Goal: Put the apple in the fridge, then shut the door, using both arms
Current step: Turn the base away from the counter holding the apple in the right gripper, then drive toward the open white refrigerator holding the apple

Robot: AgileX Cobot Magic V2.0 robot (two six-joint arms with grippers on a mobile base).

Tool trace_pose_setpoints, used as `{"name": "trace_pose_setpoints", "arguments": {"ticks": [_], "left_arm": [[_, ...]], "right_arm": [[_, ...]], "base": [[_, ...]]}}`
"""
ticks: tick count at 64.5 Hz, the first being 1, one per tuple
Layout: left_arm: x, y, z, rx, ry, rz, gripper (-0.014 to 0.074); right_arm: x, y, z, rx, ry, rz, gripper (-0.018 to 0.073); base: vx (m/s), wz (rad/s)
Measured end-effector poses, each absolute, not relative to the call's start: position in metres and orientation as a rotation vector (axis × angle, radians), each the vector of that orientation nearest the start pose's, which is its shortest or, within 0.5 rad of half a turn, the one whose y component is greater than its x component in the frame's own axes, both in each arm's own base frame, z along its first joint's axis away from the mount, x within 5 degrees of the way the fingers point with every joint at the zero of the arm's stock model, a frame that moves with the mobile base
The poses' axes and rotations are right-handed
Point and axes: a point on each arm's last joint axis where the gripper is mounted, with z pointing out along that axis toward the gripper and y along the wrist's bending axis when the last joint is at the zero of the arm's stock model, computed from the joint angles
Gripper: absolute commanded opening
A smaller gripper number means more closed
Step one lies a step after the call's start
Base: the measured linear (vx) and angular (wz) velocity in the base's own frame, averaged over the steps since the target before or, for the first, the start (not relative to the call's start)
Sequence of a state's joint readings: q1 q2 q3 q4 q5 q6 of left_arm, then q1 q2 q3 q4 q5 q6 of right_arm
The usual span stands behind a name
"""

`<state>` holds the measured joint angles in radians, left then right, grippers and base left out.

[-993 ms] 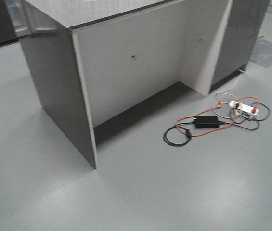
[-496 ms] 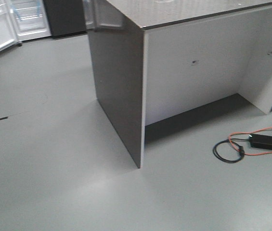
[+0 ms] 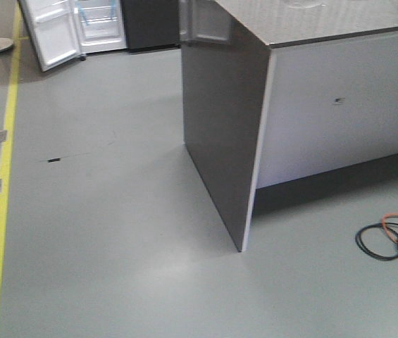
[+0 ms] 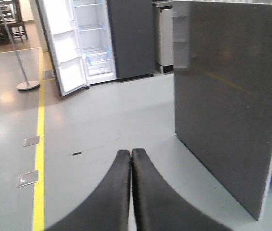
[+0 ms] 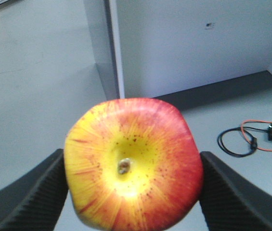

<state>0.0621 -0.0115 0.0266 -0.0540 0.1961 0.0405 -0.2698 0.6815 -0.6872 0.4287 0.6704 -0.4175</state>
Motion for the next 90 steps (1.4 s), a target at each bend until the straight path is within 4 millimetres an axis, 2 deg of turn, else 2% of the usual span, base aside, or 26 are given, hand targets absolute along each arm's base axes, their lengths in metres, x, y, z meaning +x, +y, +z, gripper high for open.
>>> {"name": "trace_pose_setpoints", "arguments": {"ticks": [90], "left_arm": [[0.0559,0.0025,0.187,-0.055,1.694,0.028,-0.0006]], "right_arm": [[0.13,-0.0115,0.3314,0.048,2.083,0.066,0.0225]], "base": [[0.09,0.37]]}}
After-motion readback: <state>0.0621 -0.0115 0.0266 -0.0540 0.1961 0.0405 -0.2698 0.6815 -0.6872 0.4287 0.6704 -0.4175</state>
